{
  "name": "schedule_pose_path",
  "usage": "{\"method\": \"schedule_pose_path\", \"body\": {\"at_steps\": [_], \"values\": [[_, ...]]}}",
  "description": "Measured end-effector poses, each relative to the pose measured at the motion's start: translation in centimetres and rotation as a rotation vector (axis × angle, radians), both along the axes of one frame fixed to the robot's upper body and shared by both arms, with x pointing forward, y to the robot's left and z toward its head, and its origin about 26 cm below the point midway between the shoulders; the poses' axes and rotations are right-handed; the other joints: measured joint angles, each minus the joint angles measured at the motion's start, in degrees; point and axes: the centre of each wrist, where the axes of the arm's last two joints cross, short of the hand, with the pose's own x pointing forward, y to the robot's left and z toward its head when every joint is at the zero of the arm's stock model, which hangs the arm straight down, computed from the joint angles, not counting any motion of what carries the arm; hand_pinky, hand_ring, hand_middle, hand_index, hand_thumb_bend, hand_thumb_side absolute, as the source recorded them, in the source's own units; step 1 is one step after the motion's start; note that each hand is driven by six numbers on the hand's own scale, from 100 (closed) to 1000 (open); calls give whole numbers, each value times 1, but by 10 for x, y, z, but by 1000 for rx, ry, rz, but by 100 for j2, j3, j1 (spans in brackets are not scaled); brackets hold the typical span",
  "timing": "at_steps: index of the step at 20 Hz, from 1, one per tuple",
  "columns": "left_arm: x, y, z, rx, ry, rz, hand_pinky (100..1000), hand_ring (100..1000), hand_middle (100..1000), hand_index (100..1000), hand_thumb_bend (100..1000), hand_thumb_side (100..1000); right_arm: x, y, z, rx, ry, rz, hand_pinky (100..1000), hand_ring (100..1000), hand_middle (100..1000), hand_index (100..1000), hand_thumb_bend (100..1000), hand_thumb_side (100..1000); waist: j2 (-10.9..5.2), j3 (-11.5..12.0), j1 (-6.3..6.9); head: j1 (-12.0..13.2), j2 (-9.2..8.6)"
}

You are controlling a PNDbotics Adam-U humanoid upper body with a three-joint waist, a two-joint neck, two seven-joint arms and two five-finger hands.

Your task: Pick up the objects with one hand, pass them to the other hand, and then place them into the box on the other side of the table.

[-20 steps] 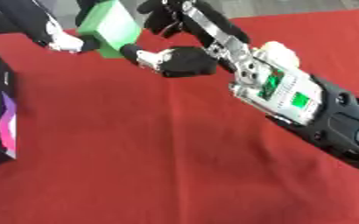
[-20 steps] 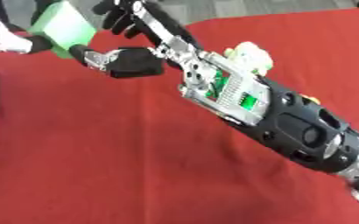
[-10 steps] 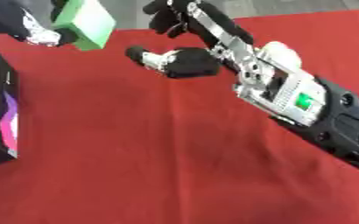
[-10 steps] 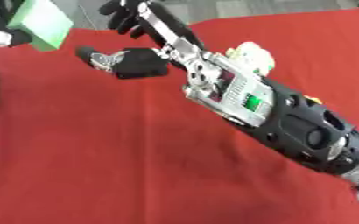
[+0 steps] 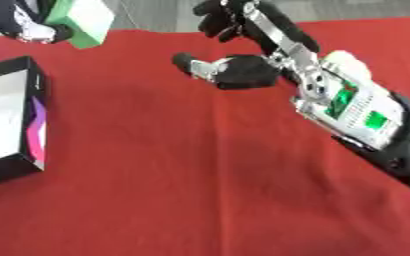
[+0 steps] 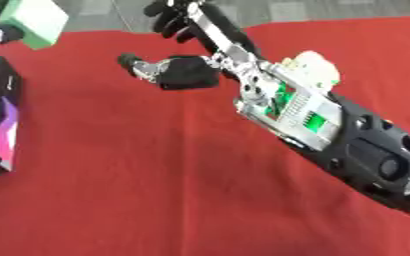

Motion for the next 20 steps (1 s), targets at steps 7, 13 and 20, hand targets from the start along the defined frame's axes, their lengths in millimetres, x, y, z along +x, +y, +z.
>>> {"method": "schedule_pose_path", "body": {"at_steps": [7,13,20], "values": [[9,40,-15,-3,21,107,796,652,428,387,100,340,0,-3,-1,-6,-1,-15,746,725,657,786,485,347,0,38,0,309,-28],[16,71,-27,13,24,220,794,656,436,394,109,357,0,-3,-2,-17,-5,-15,747,726,658,786,487,345,0,32,0,436,-59],[22,106,-45,-5,8,328,793,654,446,389,100,350,0,-5,-5,-21,3,-23,747,724,658,782,492,344,0,27,-2,529,-100]]}}
